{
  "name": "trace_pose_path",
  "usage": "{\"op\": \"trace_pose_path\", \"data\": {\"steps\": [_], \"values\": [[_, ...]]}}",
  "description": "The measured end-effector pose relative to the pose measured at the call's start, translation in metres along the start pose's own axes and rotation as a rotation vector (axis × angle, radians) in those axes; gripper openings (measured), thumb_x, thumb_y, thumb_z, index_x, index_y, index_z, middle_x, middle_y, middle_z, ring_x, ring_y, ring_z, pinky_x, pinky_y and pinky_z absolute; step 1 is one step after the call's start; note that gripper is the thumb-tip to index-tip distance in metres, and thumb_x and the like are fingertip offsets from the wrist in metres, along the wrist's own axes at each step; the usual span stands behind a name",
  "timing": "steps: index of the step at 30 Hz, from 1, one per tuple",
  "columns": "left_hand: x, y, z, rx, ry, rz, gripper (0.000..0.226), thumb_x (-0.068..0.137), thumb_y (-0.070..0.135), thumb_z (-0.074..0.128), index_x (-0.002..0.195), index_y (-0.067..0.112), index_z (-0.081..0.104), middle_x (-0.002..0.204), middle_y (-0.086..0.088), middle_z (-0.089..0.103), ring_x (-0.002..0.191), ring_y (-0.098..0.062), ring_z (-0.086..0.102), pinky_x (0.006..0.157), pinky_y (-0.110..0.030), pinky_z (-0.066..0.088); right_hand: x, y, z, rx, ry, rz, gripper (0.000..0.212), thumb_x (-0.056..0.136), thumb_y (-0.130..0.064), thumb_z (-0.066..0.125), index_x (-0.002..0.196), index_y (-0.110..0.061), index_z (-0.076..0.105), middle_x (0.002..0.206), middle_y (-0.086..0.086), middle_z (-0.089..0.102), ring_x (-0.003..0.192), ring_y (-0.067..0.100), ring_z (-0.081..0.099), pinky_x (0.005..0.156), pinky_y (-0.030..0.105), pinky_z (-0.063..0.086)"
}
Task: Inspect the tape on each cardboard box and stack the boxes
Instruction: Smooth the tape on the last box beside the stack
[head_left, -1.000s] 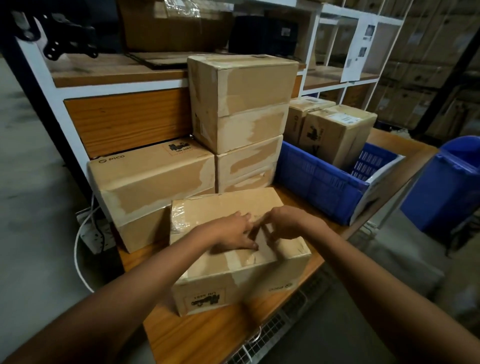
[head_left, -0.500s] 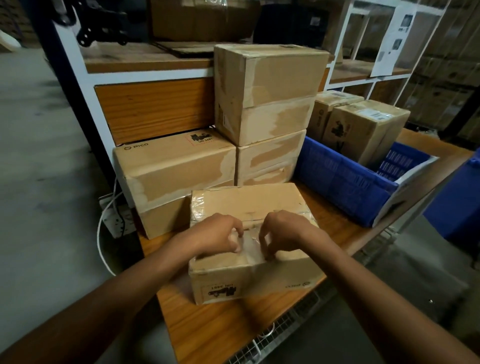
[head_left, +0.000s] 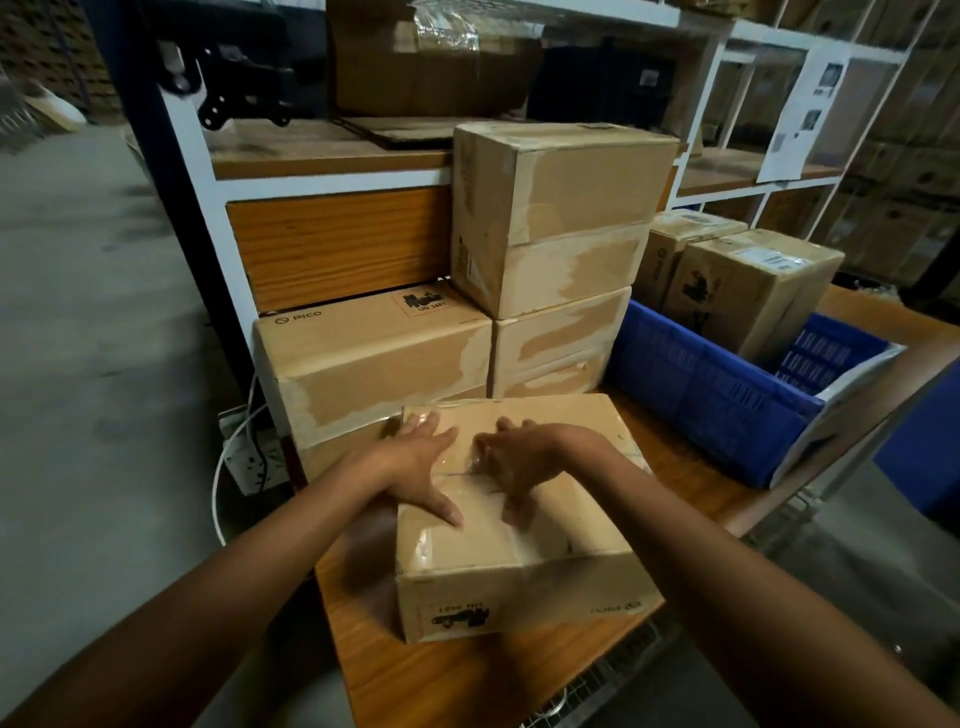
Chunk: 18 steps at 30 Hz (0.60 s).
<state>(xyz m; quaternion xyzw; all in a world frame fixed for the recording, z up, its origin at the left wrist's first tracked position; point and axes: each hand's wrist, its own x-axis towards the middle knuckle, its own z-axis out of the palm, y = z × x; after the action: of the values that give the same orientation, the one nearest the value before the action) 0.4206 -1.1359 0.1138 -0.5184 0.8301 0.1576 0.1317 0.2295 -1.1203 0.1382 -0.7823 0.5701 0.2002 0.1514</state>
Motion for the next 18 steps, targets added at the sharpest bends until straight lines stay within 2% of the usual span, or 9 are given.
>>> {"op": "trace_pose_path", "data": {"steps": [2, 4, 7, 9, 11, 13, 15, 16, 18], "values": [[0.007, -0.005, 0.001, -0.016, -0.043, -0.006, 0.134, 0.061, 0.069, 0.08, 0.158, 0.034, -0.006, 0.165, 0.001, -0.019, 0.151, -0.026, -0.02, 0.122, -0.054, 0.001, 0.006, 0.01, 0.006, 0.025, -0.02, -0.026, 0.111, 0.075, -0.055, 0.08, 0.16, -0.034, 0.011, 0.167, 0.004, 0.009, 0.15, 0.039, 0.013, 0.117, 0.062, 0.023], [0.01, -0.006, 0.0, -0.035, -0.034, -0.006, 0.134, 0.061, 0.07, 0.079, 0.158, 0.035, -0.006, 0.165, 0.001, -0.021, 0.151, -0.027, -0.022, 0.123, -0.055, 0.001, 0.008, 0.018, 0.009, 0.042, 0.007, -0.055, 0.109, 0.074, -0.058, 0.079, 0.159, -0.033, 0.016, 0.163, 0.003, 0.018, 0.146, 0.036, 0.023, 0.114, 0.06, 0.03], [0.018, -0.011, 0.007, -0.288, 0.126, -0.055, 0.122, 0.068, 0.074, 0.072, 0.16, 0.032, 0.003, 0.167, 0.001, -0.015, 0.153, -0.03, -0.014, 0.124, -0.053, 0.007, 0.003, 0.041, 0.015, 0.156, 0.086, 0.029, 0.089, 0.077, -0.058, 0.077, 0.152, -0.035, 0.034, 0.154, 0.006, 0.032, 0.135, 0.031, 0.036, 0.109, 0.053, 0.039], [0.027, -0.013, 0.016, -0.695, 0.319, -0.213, 0.106, 0.071, 0.077, 0.068, 0.156, 0.033, 0.023, 0.165, -0.001, 0.014, 0.149, -0.033, 0.019, 0.115, -0.054, 0.033, -0.008, 0.062, 0.031, 0.313, 0.247, 0.231, 0.085, 0.077, -0.065, 0.072, 0.149, -0.039, 0.036, 0.162, 0.008, 0.021, 0.148, 0.04, 0.019, 0.113, 0.066, 0.025], [0.036, -0.012, 0.02, -1.244, 0.424, -0.36, 0.084, 0.074, 0.071, 0.071, 0.141, 0.029, 0.044, 0.148, -0.006, 0.045, 0.124, -0.028, 0.053, 0.082, -0.045, 0.058, -0.017, 0.079, 0.052, 0.477, 0.381, 0.375, 0.093, 0.079, -0.074, 0.064, 0.155, -0.038, 0.026, 0.169, 0.007, 0.003, 0.153, 0.038, 0.005, 0.116, 0.066, 0.017], [0.034, -0.002, 0.014, -1.542, 0.391, -0.359, 0.051, 0.091, 0.045, 0.067, 0.131, 0.017, 0.052, 0.131, -0.007, 0.058, 0.103, -0.023, 0.06, 0.061, -0.032, 0.052, -0.021, 0.085, 0.063, 0.629, 0.495, 0.451, 0.093, 0.083, -0.069, 0.064, 0.158, -0.03, 0.023, 0.167, 0.013, 0.013, 0.149, 0.036, 0.025, 0.116, 0.057, 0.033], [0.034, 0.008, 0.008, -1.57, 0.393, -0.351, 0.033, 0.097, 0.031, 0.062, 0.125, 0.014, 0.056, 0.114, -0.003, 0.061, 0.089, -0.018, 0.058, 0.058, -0.029, 0.046, -0.022, 0.088, 0.063, 0.848, 0.63, 0.484, 0.087, 0.085, -0.059, 0.068, 0.156, -0.025, 0.03, 0.149, 0.012, 0.047, 0.128, 0.03, 0.053, 0.105, 0.052, 0.048], [0.034, 0.012, 0.005, -1.571, 0.401, -0.352, 0.03, 0.097, 0.029, 0.062, 0.122, 0.014, 0.058, 0.108, -0.002, 0.062, 0.086, -0.018, 0.058, 0.059, -0.029, 0.046, -0.025, 0.09, 0.061, 0.925, 0.687, 0.498, 0.085, 0.086, -0.055, 0.07, 0.156, -0.025, 0.032, 0.141, 0.009, 0.055, 0.12, 0.026, 0.058, 0.102, 0.05, 0.051], [0.034, 0.018, -0.006, -1.609, 0.427, -0.353, 0.03, 0.094, 0.032, 0.064, 0.118, 0.014, 0.062, 0.106, -0.008, 0.067, 0.089, -0.027, 0.064, 0.061, -0.033, 0.051, -0.031, 0.097, 0.058, 0.958, 0.802, 0.515, 0.084, 0.086, -0.05, 0.072, 0.156, -0.027, 0.032, 0.144, 0.007, 0.054, 0.124, 0.026, 0.055, 0.105, 0.049, 0.048]]}}
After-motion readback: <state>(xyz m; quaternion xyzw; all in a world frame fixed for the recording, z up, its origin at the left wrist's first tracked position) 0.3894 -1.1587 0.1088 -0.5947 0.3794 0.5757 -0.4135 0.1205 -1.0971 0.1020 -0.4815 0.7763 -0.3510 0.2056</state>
